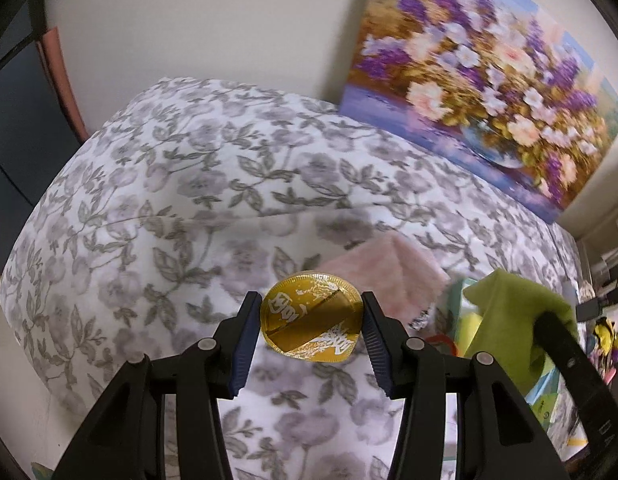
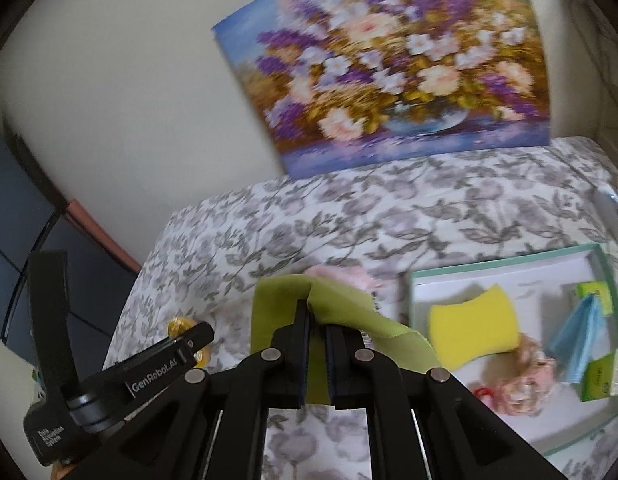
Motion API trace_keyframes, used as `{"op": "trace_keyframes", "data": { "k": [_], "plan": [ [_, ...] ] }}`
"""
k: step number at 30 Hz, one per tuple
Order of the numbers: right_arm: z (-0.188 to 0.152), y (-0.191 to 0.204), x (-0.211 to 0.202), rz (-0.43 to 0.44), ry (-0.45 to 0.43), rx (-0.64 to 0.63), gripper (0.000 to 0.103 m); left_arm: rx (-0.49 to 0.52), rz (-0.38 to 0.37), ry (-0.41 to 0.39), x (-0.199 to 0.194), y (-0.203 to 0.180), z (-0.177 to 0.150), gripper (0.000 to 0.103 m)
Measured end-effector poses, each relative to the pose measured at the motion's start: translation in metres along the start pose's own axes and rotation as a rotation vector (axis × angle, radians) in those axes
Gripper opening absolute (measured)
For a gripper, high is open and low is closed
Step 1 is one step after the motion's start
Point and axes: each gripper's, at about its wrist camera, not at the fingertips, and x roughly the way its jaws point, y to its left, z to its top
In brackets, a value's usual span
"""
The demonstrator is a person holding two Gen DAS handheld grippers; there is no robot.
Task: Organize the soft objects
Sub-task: 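Carry yellow pad with left tool and green cloth with right tool over the tray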
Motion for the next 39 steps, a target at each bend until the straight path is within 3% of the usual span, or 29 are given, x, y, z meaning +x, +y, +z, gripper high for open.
{"op": "trace_keyframes", "data": {
  "k": [12, 23, 31, 39],
  "plan": [
    [0.009, -0.077, -0.053, -0.064, -0.092, 0.125, 0.007, 0.134, -0.022, -0.016, -0.012, -0.072, -0.021, 0.051],
    [0.003, -0.151, -0.066, -0.191, -0.078, 0.222, 0.007, 0.264, -0.079, -0.022, -0.014, -0.141, -0.046, 0.051],
    [-0.010, -0.183, -0.038, -0.226, 0.005, 0.285, 0.007, 0.398, -0.100, 0.046, 0.017, -0.194, -0.073, 0.051],
    [-0.016, -0.200, -0.025, -0.282, 0.052, 0.305, 0.007, 0.467, -0.088, 0.146, 0.054, -0.221, -0.099, 0.051]
  ]
}}
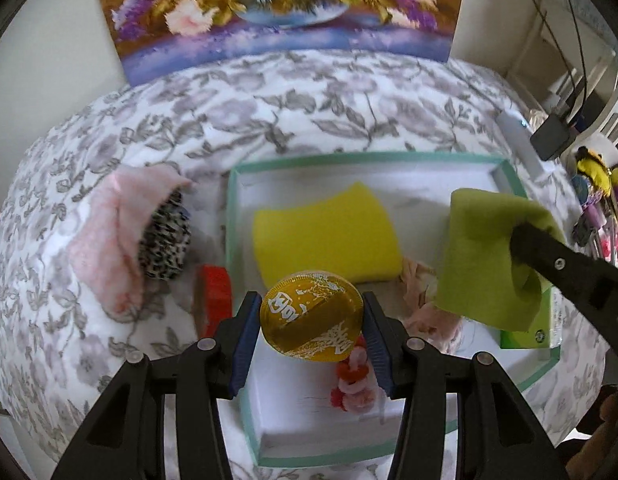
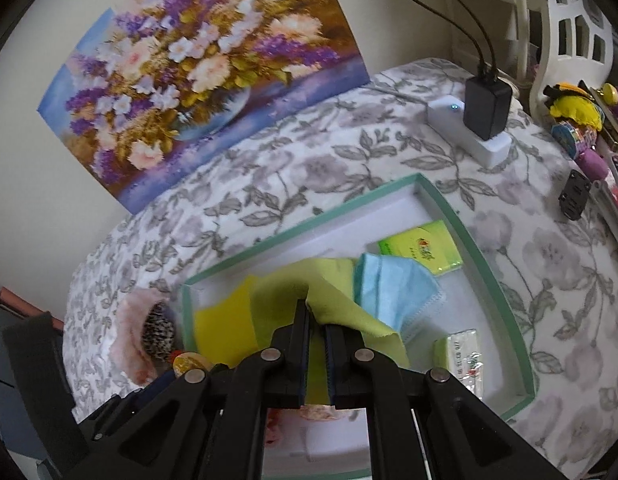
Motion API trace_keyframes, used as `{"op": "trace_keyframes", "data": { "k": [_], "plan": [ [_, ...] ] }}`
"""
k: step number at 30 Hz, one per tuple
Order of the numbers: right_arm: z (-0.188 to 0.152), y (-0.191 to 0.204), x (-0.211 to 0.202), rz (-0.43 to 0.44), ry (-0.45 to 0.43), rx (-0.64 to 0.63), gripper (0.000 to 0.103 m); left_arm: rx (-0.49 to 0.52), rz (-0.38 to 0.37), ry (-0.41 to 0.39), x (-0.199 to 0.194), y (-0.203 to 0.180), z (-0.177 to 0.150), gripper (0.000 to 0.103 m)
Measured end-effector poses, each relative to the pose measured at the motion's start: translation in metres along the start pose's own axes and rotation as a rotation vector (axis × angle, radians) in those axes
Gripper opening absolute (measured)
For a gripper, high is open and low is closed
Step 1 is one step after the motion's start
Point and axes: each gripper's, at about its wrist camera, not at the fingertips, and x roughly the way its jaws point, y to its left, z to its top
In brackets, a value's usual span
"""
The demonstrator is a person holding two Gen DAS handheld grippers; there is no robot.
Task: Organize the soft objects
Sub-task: 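Carry yellow pad with left tool and green cloth with right tool over the tray, then open left tool over the tray while right tool releases the green cloth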
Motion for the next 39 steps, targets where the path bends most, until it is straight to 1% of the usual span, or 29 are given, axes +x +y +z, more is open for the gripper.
{"op": "trace_keyframes", "data": {
  "k": [4, 8, 9, 12, 13, 15, 17, 18, 19, 23, 26, 27, 28, 30, 33, 35, 37, 38, 39],
  "plan": [
    [0.002, -0.003, -0.002, -0.014, 0.012, -0.002, 0.010, -0.001, -0.006, 0.029, 0.010, -0.005, -0.001, 0.051],
    [0.004, -0.002, -0.005, -0.028, 0.013, -0.010, 0.011, -0.004, -0.014, 0.030, 0.009, -0.006, -0.001, 0.052],
    [0.004, -0.001, -0.007, -0.034, 0.012, -0.015, 0.011, -0.003, -0.014, 0.028, 0.008, -0.006, 0.000, 0.053],
    [0.005, 0.002, -0.011, -0.054, 0.005, -0.030, 0.011, 0.002, -0.015, 0.024, 0.006, -0.006, 0.001, 0.071],
    [0.005, 0.003, -0.012, -0.061, 0.004, -0.034, 0.011, 0.004, -0.017, 0.022, 0.005, -0.006, 0.001, 0.074],
    [0.006, 0.004, -0.015, -0.073, 0.001, -0.041, 0.011, 0.004, -0.018, 0.016, 0.004, -0.006, 0.001, 0.075],
    [0.006, 0.005, -0.017, -0.084, 0.001, -0.047, 0.011, 0.003, -0.018, 0.010, 0.003, -0.005, 0.001, 0.077],
    [0.006, 0.005, -0.017, -0.089, 0.001, -0.049, 0.011, 0.001, -0.016, 0.007, 0.003, -0.005, 0.001, 0.082],
    [0.007, 0.005, -0.018, -0.094, 0.002, -0.052, 0.011, -0.003, -0.014, 0.003, 0.002, -0.004, 0.002, 0.086],
    [0.006, 0.007, -0.019, -0.110, 0.007, -0.062, 0.012, -0.020, -0.027, 0.001, 0.001, 0.000, 0.003, 0.086],
    [0.006, 0.008, -0.019, -0.124, 0.014, -0.075, 0.022, -0.024, -0.025, -0.002, 0.000, 0.001, 0.003, 0.086],
    [0.006, 0.009, -0.020, -0.128, 0.012, -0.078, 0.030, -0.026, -0.025, -0.001, -0.001, 0.002, 0.004, 0.087],
    [0.007, 0.009, -0.021, -0.133, 0.010, -0.082, 0.042, -0.028, -0.027, 0.000, -0.002, 0.002, 0.004, 0.089],
    [0.007, 0.010, -0.025, -0.136, -0.001, -0.083, 0.058, -0.036, -0.030, -0.004, -0.004, 0.004, 0.004, 0.090],
    [0.008, 0.011, -0.029, -0.138, -0.011, -0.084, 0.059, -0.050, -0.023, -0.018, -0.008, 0.008, 0.006, 0.090],
    [0.009, 0.012, -0.030, -0.142, -0.014, -0.091, 0.066, -0.061, -0.020, -0.026, -0.010, 0.012, 0.007, 0.090],
    [0.009, 0.012, -0.030, -0.144, -0.018, -0.096, 0.075, -0.076, -0.020, -0.030, -0.011, 0.017, 0.007, 0.090],
    [0.009, 0.013, -0.030, -0.144, -0.018, -0.098, 0.078, -0.082, -0.016, -0.031, -0.011, 0.019, 0.007, 0.090],
    [0.008, 0.013, -0.029, -0.145, -0.018, -0.101, 0.083, -0.090, -0.012, -0.032, -0.011, 0.022, 0.008, 0.090]
  ]
}}
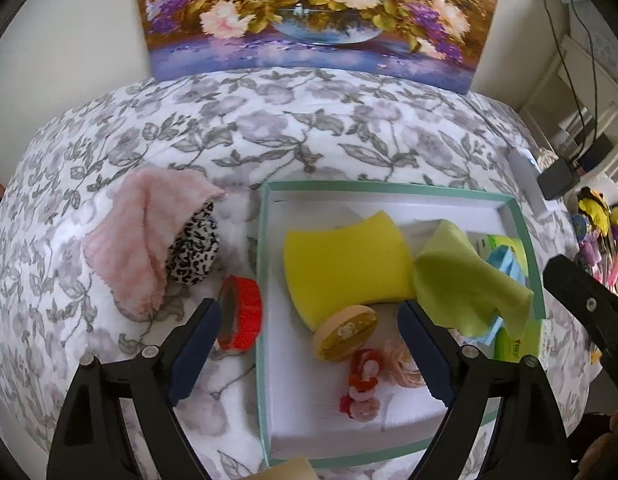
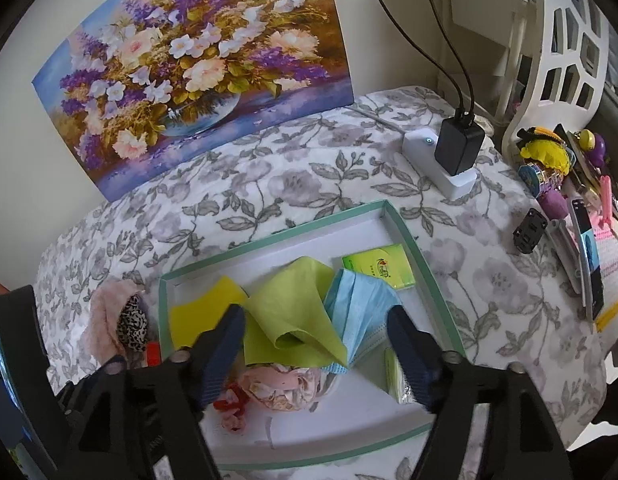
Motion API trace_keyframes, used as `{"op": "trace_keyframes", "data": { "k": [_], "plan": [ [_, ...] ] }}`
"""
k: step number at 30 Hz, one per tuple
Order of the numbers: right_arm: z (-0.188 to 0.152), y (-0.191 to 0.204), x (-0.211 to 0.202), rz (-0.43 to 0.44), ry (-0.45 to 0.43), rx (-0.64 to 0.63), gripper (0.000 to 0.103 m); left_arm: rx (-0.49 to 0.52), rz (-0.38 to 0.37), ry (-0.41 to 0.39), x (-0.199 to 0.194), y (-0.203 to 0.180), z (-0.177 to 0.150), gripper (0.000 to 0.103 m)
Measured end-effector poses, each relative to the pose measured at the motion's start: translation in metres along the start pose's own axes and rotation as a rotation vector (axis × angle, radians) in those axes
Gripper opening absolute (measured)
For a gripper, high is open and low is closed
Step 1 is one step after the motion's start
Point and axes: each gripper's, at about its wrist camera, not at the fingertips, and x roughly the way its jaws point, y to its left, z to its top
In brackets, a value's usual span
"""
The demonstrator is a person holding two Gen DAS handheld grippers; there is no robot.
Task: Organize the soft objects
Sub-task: 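Open left tool over the tray while right tool releases the green cloth, then move left tool to pink fluffy cloth while right tool approaches red tape roll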
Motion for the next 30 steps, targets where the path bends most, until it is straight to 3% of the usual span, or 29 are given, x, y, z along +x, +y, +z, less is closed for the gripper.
{"op": "trace_keyframes", "data": {
  "k": [4, 6, 15, 30],
  "plan": [
    [-0.001, 0.001, 0.005, -0.006, 0.007, -0.007, 0.100, -0.037, 0.002, 0.001, 0.002, 0.012, 0.003, 0.090],
    [-0.002, 0.001, 0.006, -0.005, 0.008, -0.008, 0.103, -0.051, 0.009, -0.008, 0.001, 0.018, 0.004, 0.090],
    [-0.006, 0.004, 0.015, -0.003, 0.036, -0.001, 0.103, -0.160, 0.020, -0.098, -0.013, 0.055, 0.012, 0.090],
    [-0.014, 0.043, 0.025, 0.028, 0.071, -0.075, 0.103, -0.350, -0.053, -0.169, -0.028, 0.127, 0.019, 0.090]
  ]
}}
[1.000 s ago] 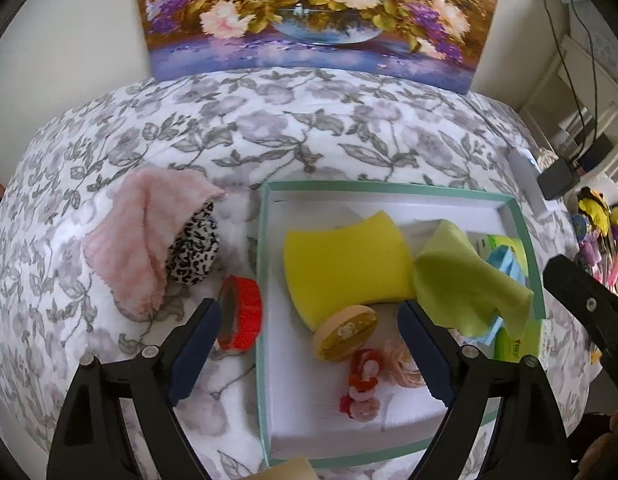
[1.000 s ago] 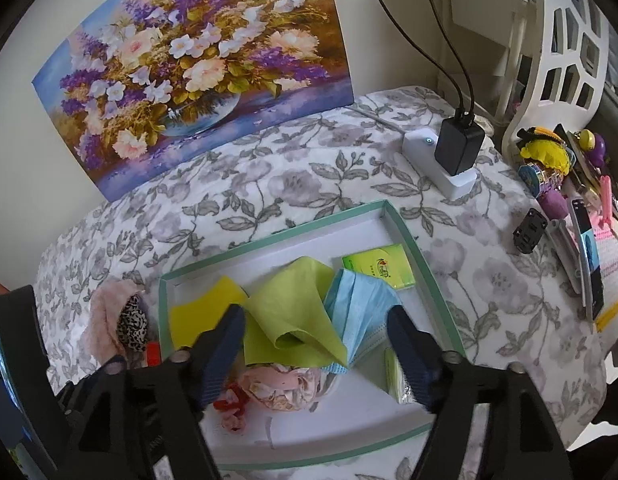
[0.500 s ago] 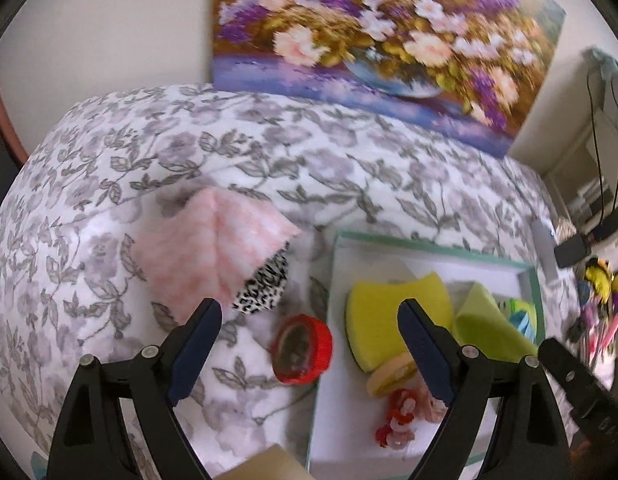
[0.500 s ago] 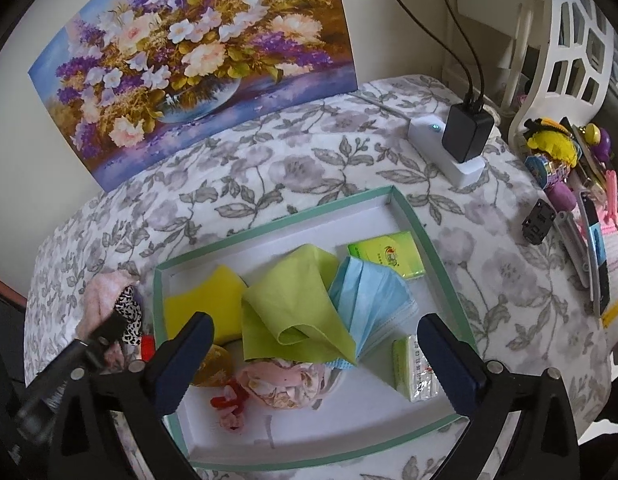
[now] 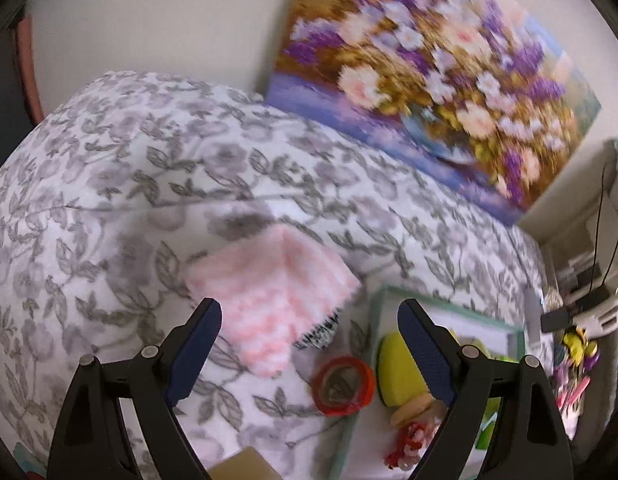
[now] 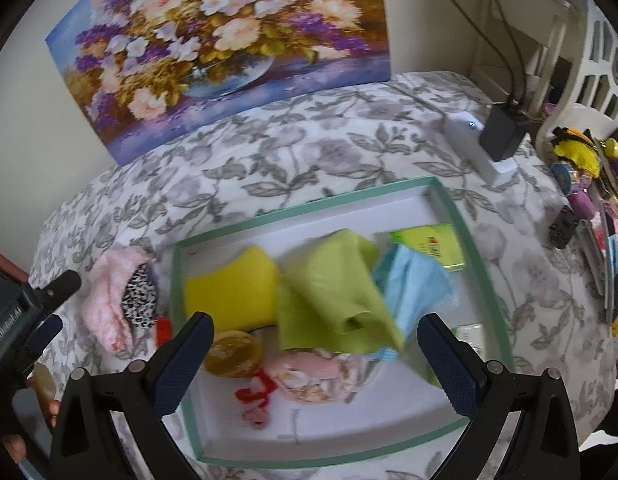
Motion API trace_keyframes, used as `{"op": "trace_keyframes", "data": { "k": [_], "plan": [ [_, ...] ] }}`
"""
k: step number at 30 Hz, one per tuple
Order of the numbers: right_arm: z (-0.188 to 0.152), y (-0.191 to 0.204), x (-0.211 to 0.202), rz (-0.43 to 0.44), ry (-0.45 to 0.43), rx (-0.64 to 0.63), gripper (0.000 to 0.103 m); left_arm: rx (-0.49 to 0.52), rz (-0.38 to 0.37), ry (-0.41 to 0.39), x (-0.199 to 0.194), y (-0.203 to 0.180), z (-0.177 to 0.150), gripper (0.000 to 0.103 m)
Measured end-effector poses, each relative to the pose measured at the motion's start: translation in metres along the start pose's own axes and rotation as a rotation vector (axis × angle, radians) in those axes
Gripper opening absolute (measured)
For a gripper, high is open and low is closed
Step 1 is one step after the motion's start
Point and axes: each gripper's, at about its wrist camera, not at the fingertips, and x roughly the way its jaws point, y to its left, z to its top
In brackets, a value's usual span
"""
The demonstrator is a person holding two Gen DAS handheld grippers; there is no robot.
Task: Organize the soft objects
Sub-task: 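Move left tool to pink fluffy cloth while right tool approaches red tape roll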
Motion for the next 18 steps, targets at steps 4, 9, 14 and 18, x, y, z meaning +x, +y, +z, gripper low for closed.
{"op": "trace_keyframes", "data": {
  "k": [4, 9, 14, 18],
  "plan": [
    [-0.002, 0.024, 0.001, 0.033, -0.003, -0.027, 0.103, -0.010, -0.029, -0.035, -0.011, 0.020, 0.012, 0.090],
    [-0.007, 0.059, 0.003, 0.065, -0.002, -0.078, 0.103, -0.034, -0.031, -0.043, -0.016, 0.041, 0.020, 0.090],
    [-0.014, 0.089, 0.014, 0.103, 0.026, -0.113, 0.103, -0.076, -0.008, -0.052, -0.018, 0.066, 0.026, 0.090],
    [-0.017, 0.109, 0.023, 0.112, 0.046, -0.141, 0.103, -0.125, 0.008, -0.058, -0.021, 0.089, 0.032, 0.090]
  ]
}}
